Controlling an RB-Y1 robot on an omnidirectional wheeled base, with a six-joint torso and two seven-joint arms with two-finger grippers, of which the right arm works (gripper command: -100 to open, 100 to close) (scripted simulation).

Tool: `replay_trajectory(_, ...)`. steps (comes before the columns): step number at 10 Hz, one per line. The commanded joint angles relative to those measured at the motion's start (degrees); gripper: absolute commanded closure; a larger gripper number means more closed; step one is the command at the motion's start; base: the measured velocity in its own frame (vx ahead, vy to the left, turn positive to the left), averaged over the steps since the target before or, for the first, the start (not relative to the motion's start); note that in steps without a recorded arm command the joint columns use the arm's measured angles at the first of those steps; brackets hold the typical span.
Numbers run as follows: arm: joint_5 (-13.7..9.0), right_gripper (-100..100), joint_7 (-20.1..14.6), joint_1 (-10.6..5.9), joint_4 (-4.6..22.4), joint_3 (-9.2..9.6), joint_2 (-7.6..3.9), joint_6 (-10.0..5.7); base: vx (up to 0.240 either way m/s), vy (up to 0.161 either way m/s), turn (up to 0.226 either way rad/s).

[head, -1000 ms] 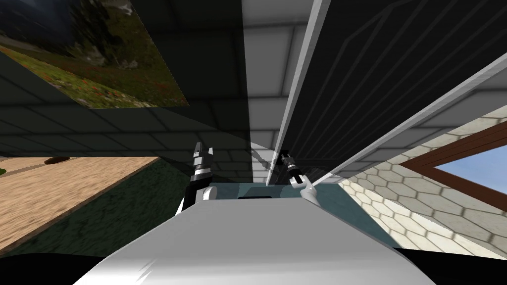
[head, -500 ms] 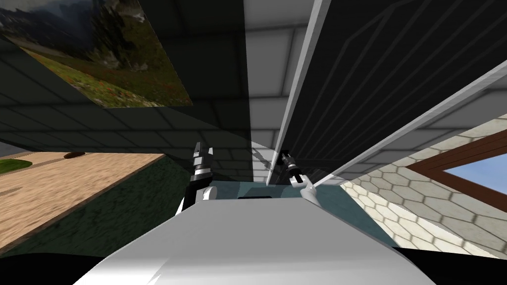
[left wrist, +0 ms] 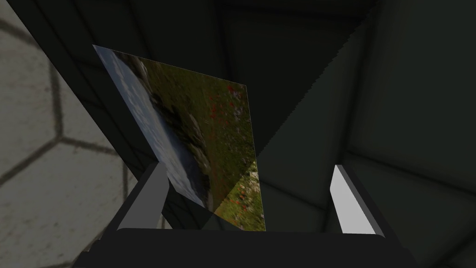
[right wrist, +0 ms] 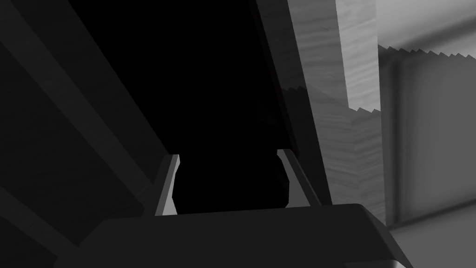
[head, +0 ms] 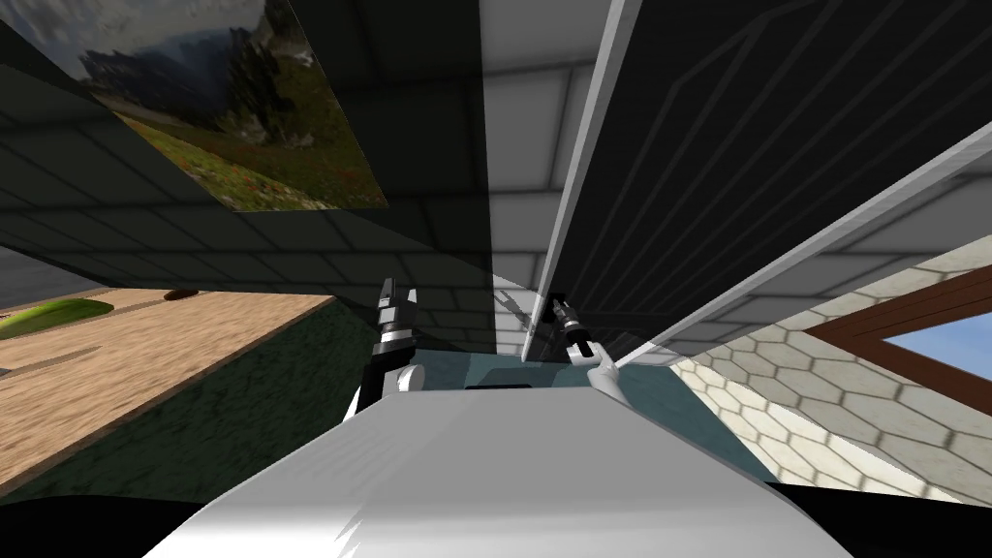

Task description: Pull the door open

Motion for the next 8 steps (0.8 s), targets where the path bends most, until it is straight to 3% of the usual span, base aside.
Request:
replay_trajectory(1,-1.7,100,-2.9,-0.29,0.5,0.41,0.15,-0.16,-0.059,-0.036,0.081)
replay_trajectory(2,-1.7,100,-3.3,-0.29,0.5,0.41,0.15,-0.16,-0.040,-0.023,0.055)
replay_trajectory(4,-4.4,100,-6.9,-0.77,1.2,0.62,-0.07,-0.27,-0.049,-0.028,0.096)
replay_trajectory(7,-5.7,100,-9.9,-1.01,1.5,0.73,-0.18,-0.33,-0.045,-0.027,0.048)
replay_trajectory(8,-7.2,100,-12.2,-1.29,1.9,0.85,-0.30,-0.39,-0.047,-0.027,0.089)
